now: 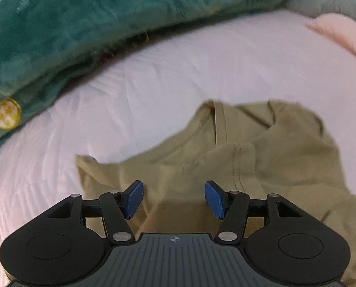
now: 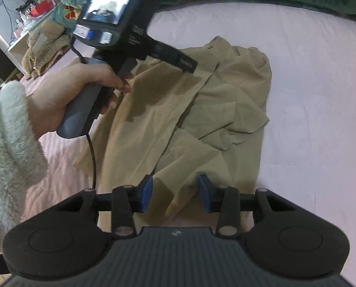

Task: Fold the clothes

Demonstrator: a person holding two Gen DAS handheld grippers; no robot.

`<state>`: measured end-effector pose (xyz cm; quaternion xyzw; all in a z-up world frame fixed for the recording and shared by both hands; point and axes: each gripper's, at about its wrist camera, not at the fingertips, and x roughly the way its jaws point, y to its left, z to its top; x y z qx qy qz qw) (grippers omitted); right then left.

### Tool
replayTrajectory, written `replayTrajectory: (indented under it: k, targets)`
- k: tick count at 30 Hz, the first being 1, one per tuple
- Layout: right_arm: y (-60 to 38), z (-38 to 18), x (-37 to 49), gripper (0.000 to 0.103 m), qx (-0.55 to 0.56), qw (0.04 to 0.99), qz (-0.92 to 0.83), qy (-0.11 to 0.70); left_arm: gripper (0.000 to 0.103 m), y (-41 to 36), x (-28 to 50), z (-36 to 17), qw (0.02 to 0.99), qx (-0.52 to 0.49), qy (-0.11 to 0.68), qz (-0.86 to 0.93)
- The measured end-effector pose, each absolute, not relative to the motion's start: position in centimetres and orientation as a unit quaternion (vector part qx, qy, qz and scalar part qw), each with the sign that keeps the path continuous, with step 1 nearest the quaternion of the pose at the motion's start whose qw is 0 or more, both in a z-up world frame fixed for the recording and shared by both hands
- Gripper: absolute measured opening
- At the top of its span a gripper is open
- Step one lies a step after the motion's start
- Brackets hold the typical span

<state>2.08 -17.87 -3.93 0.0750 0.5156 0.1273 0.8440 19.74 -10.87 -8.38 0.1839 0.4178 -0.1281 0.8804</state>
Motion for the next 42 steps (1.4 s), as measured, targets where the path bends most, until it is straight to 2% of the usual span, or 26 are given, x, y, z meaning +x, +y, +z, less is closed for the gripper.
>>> replayTrajectory:
  k: [2,3,4,5,8,11,14,17,23,26,28,30,32,33,35,37,42]
  targets:
    - [-18.2,-4.6,2.4,0.042,0.083,0.841,0.127,0.519,0.058,-10.7,19.6,-8.5,0.887,0.175,0.409,-0.128]
    - [-18.3,-4.8,2.5,0.042,0.087,0.84,0.127,0.52,0.053,-10.5,19.5,-8.4,0.887,0.162,0.41,-0.139]
    - [-18.4,-5.0,2.5,0.042,0.09,0.839,0.128,0.52,0.039,-10.2,19.4,-8.3,0.887,0.149,0.411,-0.15]
    - [-18.4,-5.2,2.5,0.042,0.09,0.839,0.129,0.521,0.031,-10.0,19.3,-8.2,0.887,0.137,0.412,-0.161]
    - [-18.4,-5.1,2.3,0.042,0.089,0.839,0.128,0.521,0.016,-9.2,18.5,-7.8,0.888,0.112,0.409,-0.178]
    - [-18.5,-5.0,2.0,0.042,0.087,0.839,0.126,0.522,0.013,-7.3,17.4,-7.5,0.89,0.084,0.404,-0.195]
    - [-18.4,-4.9,1.8,0.042,0.082,0.838,0.122,0.525,0.013,-7.0,16.1,-7.1,0.885,0.101,0.403,-0.21]
    - [-18.4,-5.0,1.7,0.042,0.086,0.839,0.115,0.525,0.008,-6.4,14.6,-6.2,0.887,0.096,0.394,-0.221]
    - [-17.2,-6.4,2.2,0.04,0.053,0.839,0.099,0.533,0.008,-4.3,13.3,-5.9,0.883,0.1,0.396,-0.23]
    - [-16.5,-6.5,2.0,0.035,0.033,0.841,0.09,0.532,0.008,-3.9,13.0,-6.7,0.876,0.109,0.41,-0.229]
    - [-16.7,-6.4,1.9,0.027,0.034,0.841,0.089,0.533,0.009,-3.6,13.0,-6.9,0.877,0.113,0.41,-0.224]
    - [-17.3,-6.0,1.8,0.025,0.048,0.84,0.089,0.533,0.015,-3.4,13.0,-6.0,0.887,0.115,0.394,-0.211]
    - [-18.0,-5.0,1.7,0.026,0.072,0.844,0.088,0.524,0.021,-3.3,13.0,-5.2,0.896,0.118,0.378,-0.198]
    - [-18.4,-4.2,1.7,0.031,0.087,0.85,0.084,0.513,0.024,-3.3,13.3,-4.8,0.897,0.121,0.38,-0.192]
    - [-19.3,-2.4,2.5,0.039,0.116,0.862,0.082,0.486,0.039,-3.7,13.6,-3.9,0.895,0.138,0.38,-0.185]
    - [-19.9,-1.2,4.2,0.049,0.135,0.874,0.083,0.46,0.048,-3.6,13.3,-3.6,0.894,0.149,0.383,-0.179]
    - [-20.3,-2.3,11.1,0.051,0.19,0.868,0.078,0.453,0.053,-2.4,9.8,-3.6,0.884,0.116,0.412,-0.19]
